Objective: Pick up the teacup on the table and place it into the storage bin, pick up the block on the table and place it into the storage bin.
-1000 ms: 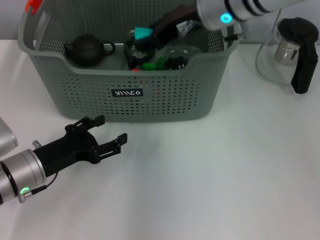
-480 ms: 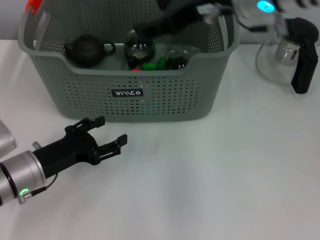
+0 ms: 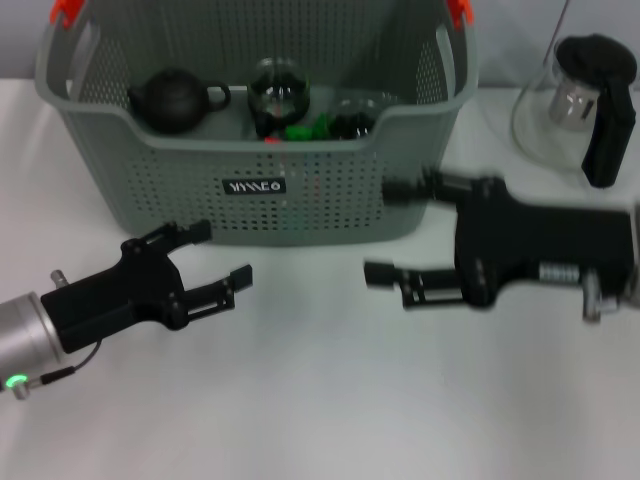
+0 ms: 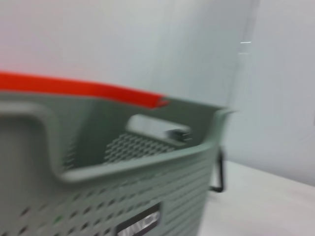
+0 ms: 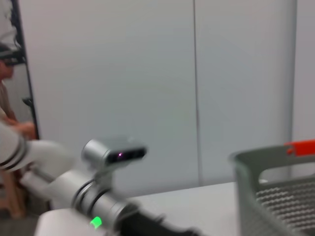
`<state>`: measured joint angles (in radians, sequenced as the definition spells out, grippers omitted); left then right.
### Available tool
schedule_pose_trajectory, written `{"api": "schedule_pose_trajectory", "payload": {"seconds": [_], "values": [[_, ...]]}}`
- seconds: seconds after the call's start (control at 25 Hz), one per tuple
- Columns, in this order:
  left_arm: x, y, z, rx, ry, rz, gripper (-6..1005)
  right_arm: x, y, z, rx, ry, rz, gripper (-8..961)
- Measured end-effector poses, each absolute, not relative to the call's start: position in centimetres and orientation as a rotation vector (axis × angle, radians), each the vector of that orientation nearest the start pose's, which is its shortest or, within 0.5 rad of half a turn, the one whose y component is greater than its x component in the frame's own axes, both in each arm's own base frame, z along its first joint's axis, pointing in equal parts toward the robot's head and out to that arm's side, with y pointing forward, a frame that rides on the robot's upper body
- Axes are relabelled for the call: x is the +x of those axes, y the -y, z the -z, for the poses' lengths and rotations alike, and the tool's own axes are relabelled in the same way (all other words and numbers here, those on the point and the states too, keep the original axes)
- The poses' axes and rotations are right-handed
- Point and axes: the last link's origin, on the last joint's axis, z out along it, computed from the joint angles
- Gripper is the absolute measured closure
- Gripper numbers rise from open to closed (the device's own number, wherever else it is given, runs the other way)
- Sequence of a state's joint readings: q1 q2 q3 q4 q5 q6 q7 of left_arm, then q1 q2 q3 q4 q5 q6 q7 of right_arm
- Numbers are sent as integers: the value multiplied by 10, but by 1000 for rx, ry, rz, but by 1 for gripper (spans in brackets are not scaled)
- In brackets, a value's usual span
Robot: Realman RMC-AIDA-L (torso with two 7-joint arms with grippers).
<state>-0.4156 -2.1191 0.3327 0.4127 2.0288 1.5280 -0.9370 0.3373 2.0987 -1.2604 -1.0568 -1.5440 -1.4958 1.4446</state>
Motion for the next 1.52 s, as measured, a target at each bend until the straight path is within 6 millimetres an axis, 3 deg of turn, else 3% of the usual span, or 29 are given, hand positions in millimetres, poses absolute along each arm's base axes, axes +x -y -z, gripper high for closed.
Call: {"api": "schedule_pose_trajectory", "payload": {"seconds": [0.08,0.32,0.64,0.88,1.52], "values": [[-310,-275,9,-2535,491,847,141,210,-293,27,-2826,-300,-941,37],[-305,-258,-5,-2748,365,826,141,233,-280,53,-2856,-272,-917,37],[-305,-258,6,-2798,280,757,141,260,-274,71,-2810,-204,-797,37],[-303,-259,15,-2825,271,726,141,265,-272,68,-2787,-231,-798,37],[-302,-259,17,-2829,267,730,141,264,-270,72,-2801,-247,-812,37]]}}
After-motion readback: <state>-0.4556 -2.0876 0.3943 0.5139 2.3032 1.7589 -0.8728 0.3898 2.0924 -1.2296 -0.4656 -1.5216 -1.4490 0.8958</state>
